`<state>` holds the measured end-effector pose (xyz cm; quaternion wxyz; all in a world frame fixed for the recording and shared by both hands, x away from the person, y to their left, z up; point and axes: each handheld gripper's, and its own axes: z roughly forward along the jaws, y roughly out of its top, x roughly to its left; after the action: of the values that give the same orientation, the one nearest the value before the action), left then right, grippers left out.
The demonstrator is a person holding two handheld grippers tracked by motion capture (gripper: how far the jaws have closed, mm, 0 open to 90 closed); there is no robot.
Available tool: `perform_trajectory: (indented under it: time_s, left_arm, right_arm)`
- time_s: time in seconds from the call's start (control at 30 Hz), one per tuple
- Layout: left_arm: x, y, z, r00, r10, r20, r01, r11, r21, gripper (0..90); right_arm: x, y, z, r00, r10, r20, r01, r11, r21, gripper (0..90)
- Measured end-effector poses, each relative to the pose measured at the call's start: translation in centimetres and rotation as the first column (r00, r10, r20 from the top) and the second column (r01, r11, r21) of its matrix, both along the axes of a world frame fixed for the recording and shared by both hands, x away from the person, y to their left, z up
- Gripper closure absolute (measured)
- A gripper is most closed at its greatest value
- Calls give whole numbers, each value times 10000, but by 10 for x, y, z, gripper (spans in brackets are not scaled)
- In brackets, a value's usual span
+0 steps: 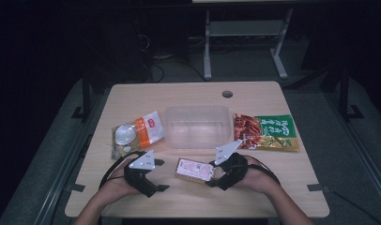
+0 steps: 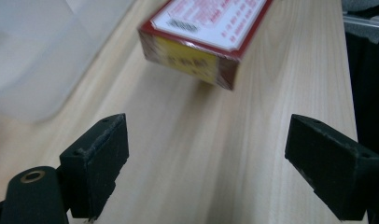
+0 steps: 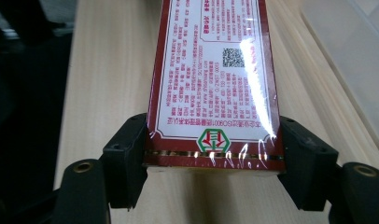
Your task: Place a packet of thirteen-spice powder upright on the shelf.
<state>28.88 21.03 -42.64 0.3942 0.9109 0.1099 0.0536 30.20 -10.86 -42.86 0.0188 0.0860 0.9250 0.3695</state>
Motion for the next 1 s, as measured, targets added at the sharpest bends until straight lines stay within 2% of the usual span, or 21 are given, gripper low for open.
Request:
perform_trajectory:
  time_s: [0.07, 0.13, 0.2, 0.27, 0.37, 0.5, 0.63, 0.77, 0.93, 1.0]
  left_arm:
    - [4, -1, 4, 9999, -110, 91, 111, 9999, -96, 129]
    - [7, -4, 7, 9996, -266, 83, 267, 9995, -141, 129]
    - [9, -8, 9, 9991, -415, 101, 416, 9990, -170, 129]
    - [10, -12, 9, 9982, -592, 59, 594, 9980, -220, 129]
    - [11, -15, 8, 9972, -741, 63, 742, 9970, -222, 129]
    - [11, -24, 8, 9947, -1032, -24, 1031, 9939, -383, 130]
    - [9, -29, 5, 9928, -1191, -155, 1185, 9924, -339, 134]
    - [8, -30, 3, 9902, -1364, -285, 1358, 9905, -226, 147]
    - [7, -31, 1, 9884, -1477, -367, 1462, 9884, -402, 225]
    - [6, -31, 0, 9876, -1526, -357, 1514, 9879, -334, 245]
  right_arm:
    - [3, 2, 3, 9997, 250, 64, -249, 9996, -142, 324]
    - [6, 3, 5, 9990, 454, 26, -454, 9990, -27, 323]
    - [9, 9, 8, 9971, 744, 131, -742, 9972, -130, 323]
    - [11, 11, 10, 9955, 948, 41, -948, 9955, -3, 323]
    - [11, 16, 11, 9925, 1209, 171, -1209, 9927, -57, 323]
    - [10, 19, 11, 9915, 1282, 239, -1285, 9917, 81, 323]
    - [8, 22, 11, 9894, 1438, 203, -1439, 9896, 83, 322]
    - [5, 25, 10, 9890, 1472, 146, -1476, 9885, 333, 322]
    - [4, 28, 8, 9872, 1586, 188, -1591, 9868, 313, 322]
    - [4, 28, 7, 9864, 1636, 181, -1641, 9859, 336, 322]
